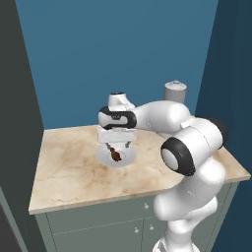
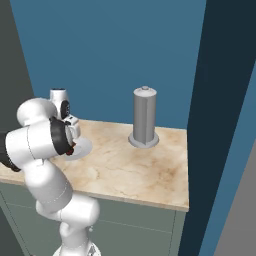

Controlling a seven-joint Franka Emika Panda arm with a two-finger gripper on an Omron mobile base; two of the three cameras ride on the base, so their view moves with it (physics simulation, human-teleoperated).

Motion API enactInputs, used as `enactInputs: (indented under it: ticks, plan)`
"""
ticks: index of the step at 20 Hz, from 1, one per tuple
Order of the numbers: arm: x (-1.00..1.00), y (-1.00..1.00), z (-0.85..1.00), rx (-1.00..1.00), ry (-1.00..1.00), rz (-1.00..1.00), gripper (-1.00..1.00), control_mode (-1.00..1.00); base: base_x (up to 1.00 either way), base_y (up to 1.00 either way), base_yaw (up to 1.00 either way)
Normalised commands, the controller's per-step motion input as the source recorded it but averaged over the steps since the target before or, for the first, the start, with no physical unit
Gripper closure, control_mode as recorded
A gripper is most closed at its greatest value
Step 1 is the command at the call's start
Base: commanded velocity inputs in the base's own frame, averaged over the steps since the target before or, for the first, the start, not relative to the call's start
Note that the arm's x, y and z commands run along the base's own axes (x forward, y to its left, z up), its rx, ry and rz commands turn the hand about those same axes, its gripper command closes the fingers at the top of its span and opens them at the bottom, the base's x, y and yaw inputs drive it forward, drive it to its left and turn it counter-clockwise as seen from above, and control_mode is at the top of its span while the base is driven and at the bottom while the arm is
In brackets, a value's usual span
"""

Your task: Place the chicken drumstick on the counter behind the older chicken drumstick on the same shelf of the fridge to maintain FIFO order. Close the fridge door when finished.

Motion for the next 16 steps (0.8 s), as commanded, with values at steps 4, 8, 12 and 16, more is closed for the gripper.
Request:
enactInputs:
  ticks: [4, 8, 12, 16]
  plan:
    - [0.19, -0.09, -0.24, 0.00, 0.00, 0.00, -1.00, -1.00, 0.00, 0.00, 0.00]
    - [0.21, -0.06, -0.25, 0.00, 0.00, 0.00, -1.00, -1.00, 0.00, 0.00, 0.00]
    - [0.14, -0.03, -0.24, 0.00, 0.00, 0.00, -1.00, -1.00, 0.00, 0.00, 0.00]
    - [0.10, 0.00, -0.22, 0.00, 0.00, 0.00, -1.00, -1.00, 0.00, 0.00, 0.00]
